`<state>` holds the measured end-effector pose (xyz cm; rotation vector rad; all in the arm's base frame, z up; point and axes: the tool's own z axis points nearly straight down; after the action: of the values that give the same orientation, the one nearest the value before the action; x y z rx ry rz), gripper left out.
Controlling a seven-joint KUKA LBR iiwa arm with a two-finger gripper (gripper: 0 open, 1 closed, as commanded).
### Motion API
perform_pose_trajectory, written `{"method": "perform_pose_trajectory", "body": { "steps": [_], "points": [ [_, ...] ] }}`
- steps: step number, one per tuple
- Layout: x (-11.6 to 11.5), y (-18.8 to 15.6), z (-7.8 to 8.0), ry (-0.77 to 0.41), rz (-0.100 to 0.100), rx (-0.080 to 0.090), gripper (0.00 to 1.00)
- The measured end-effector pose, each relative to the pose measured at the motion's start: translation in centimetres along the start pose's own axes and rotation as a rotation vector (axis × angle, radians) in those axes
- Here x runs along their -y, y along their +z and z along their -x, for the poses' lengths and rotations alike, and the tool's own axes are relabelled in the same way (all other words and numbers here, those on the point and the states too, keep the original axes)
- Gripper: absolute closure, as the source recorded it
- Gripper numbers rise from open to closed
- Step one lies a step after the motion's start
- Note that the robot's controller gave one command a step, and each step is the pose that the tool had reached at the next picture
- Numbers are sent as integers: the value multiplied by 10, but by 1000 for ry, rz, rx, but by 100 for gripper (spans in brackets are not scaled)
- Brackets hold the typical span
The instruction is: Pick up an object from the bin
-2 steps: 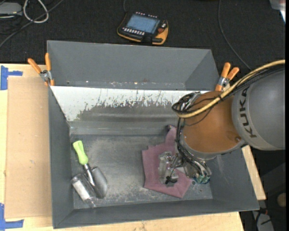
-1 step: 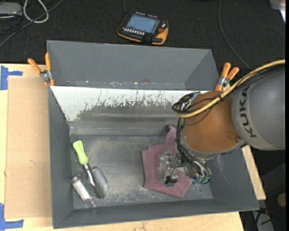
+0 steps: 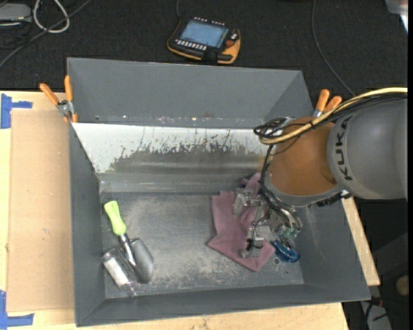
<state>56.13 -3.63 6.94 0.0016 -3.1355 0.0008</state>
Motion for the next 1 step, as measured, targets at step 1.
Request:
{"method": "perform_pose_trajectory", "body": {
  "steps": [1],
  "points": [
    [0,0,0,2,1,0,100]
  ]
}}
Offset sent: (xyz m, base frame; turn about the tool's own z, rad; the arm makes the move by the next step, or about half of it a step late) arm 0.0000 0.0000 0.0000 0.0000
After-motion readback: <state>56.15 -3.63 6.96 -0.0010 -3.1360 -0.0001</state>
